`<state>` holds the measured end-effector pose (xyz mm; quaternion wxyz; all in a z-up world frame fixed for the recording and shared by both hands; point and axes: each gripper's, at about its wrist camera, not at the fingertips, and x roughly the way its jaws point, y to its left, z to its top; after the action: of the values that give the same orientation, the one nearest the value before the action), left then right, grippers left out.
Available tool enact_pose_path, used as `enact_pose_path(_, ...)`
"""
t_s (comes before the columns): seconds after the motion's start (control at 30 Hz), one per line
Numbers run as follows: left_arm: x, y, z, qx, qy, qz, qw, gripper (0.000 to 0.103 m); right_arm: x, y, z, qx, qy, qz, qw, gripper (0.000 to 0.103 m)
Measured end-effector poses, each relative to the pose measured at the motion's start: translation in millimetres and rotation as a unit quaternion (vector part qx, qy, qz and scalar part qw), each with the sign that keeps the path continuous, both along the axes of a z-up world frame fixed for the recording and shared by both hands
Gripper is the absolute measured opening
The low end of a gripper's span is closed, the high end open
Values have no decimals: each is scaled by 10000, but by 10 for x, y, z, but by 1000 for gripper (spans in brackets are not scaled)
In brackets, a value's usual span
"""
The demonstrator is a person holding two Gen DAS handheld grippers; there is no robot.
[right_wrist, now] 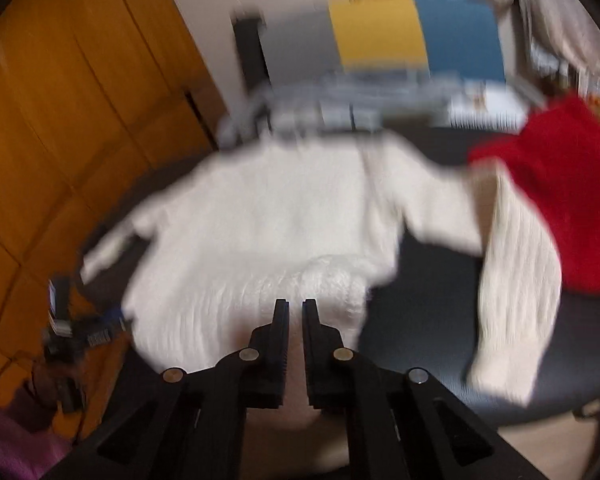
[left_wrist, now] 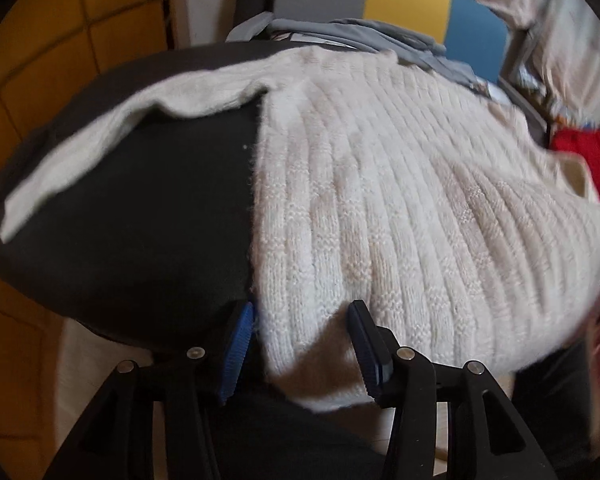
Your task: Fold clothes
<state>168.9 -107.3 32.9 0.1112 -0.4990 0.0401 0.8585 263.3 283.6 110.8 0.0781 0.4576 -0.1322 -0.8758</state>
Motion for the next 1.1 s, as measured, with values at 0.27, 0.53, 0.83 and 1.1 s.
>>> enact_pose_path(0.27, -128, 34, 292, -598, 510, -35, 9969, 50, -56, 351, -351, -228, -292, -796, 9961, 22)
enact_pose_path(0.53, -1035, 627, 594, -814, 1234, -624, 9870, 52, -1123, 134, -187, 667, 247, -218, 9972, 22)
enact_pose_path(0.83, -2457, 1416, 449, -716, 1146, -768, 9878, 62, -2632, -80, -346, 692, -51, 323, 9971, 22)
enact_pose_path(1.1, -3019, 1531, -97, -879, 935, -377, 9910, 77, -3327, -324, -920, 1193, -371, 321, 9916, 22)
